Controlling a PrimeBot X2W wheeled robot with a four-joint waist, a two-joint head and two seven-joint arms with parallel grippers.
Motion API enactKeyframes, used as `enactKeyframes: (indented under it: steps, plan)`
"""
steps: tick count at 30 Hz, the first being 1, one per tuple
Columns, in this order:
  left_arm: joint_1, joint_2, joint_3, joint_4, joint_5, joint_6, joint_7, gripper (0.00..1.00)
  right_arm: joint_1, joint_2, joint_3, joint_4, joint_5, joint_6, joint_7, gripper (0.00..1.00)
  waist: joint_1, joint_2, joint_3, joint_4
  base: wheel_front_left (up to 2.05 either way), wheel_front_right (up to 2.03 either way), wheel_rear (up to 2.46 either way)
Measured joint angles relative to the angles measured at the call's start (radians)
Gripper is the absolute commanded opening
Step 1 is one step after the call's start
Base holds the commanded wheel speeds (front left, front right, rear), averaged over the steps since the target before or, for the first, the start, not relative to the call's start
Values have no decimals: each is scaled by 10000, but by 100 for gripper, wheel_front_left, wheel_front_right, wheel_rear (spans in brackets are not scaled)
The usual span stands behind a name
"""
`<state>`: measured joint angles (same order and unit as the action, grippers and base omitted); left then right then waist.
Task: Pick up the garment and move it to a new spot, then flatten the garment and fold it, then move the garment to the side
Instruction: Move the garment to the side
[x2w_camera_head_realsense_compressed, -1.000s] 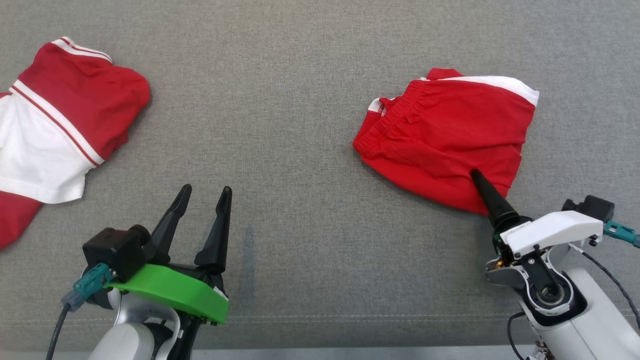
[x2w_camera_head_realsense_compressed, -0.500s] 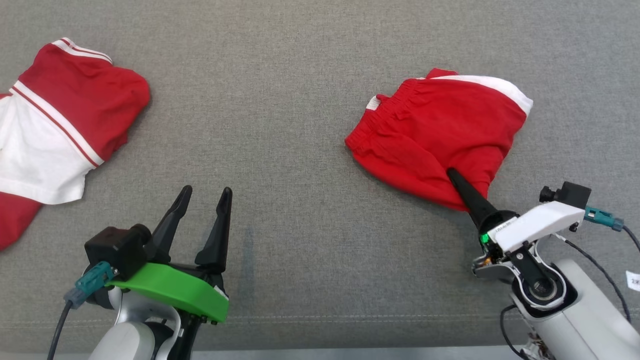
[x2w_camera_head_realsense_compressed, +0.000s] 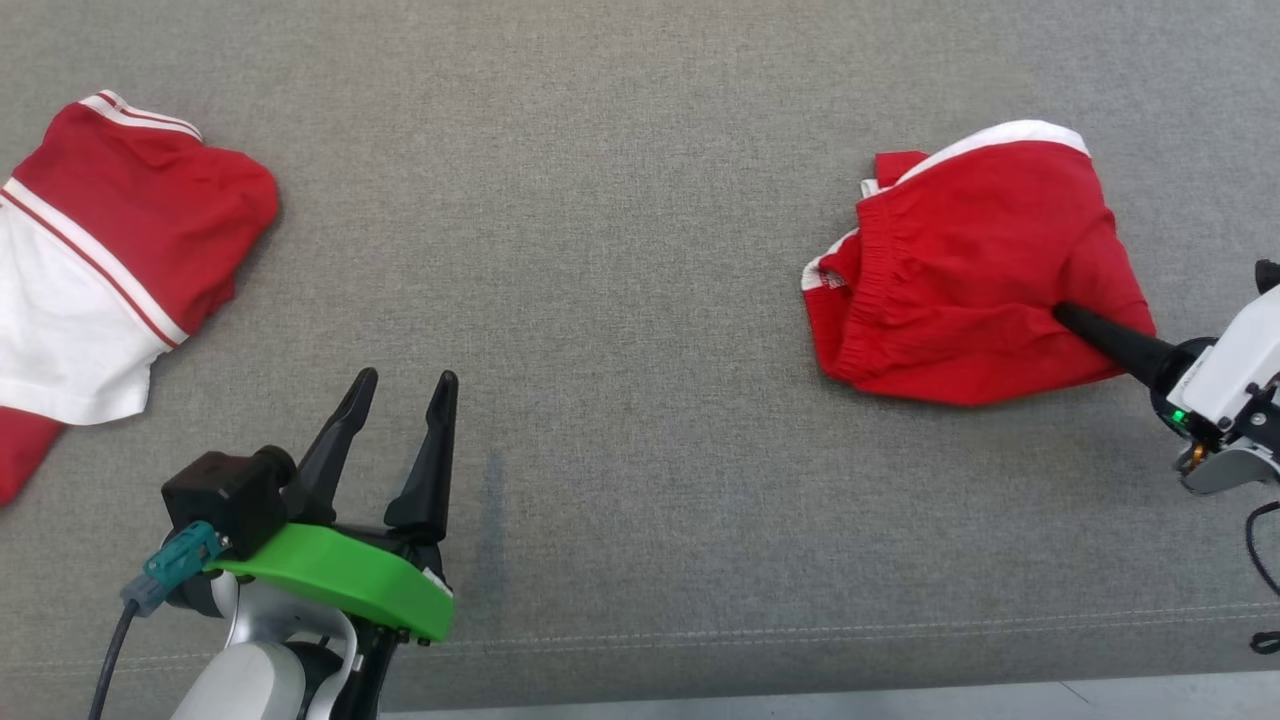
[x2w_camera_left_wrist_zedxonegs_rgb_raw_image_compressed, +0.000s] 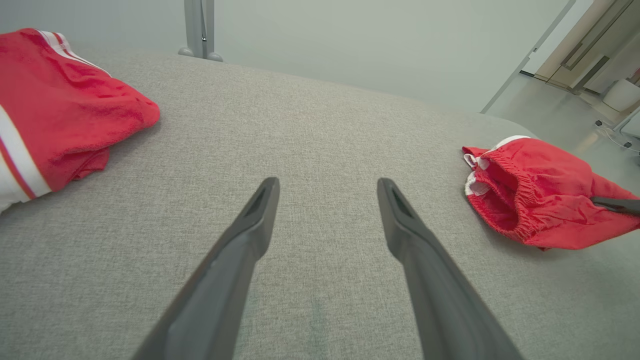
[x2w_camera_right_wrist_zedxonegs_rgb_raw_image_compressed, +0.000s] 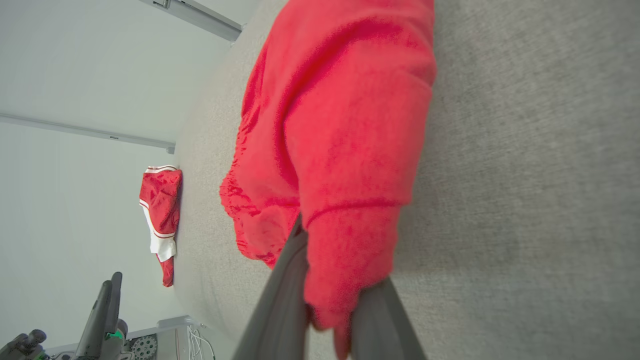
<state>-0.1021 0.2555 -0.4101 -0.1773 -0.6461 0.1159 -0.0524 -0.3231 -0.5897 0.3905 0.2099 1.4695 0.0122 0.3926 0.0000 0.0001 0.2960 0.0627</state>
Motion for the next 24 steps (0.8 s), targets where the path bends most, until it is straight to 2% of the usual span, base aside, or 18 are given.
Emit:
enactKeyframes:
  steps: [1, 2, 3, 6, 13, 17, 24]
  plan:
    - [0, 0, 10, -12, 0, 0, 0, 100, -61, -186, 21, -2, -2, -136, 247, 0, 0, 0, 14, -21, 0, 0, 0]
    - [0, 0, 8, -38, 0, 0, 10, 100, -195, -612, 144, 27, -169, -502, 617, 0, 0, 0, 60, -60, 0, 0, 0]
    - [0, 4, 10, -82, 0, 2, 79, 100, -273, -832, 196, 44, -351, -683, 746, 0, 0, 0, 93, -77, 0, 0, 0]
    - [-3, 19, -8, -267, 0, 2, 188, 100, -700, -1400, 313, 104, -867, -1068, 1122, 0, 0, 0, 236, -116, 0, 0, 0]
    - [-311, 128, -52, -533, 31, 0, 433, 100, -1864, -2057, 489, 125, -1536, -1275, 1918, 0, 0, 0, 770, -148, 0, 0, 0]
    - [-625, 127, -25, -564, 33, 0, 441, 100, -2275, -2351, 487, 418, -1919, -1285, 2084, 0, 0, 0, 1088, -126, 0, 0, 0]
    - [-622, 343, 274, -562, 209, 0, 522, 100, -2430, -2192, 453, 1051, -2034, -1360, 2086, 0, 0, 0, 1310, -250, 0, 0, 0]
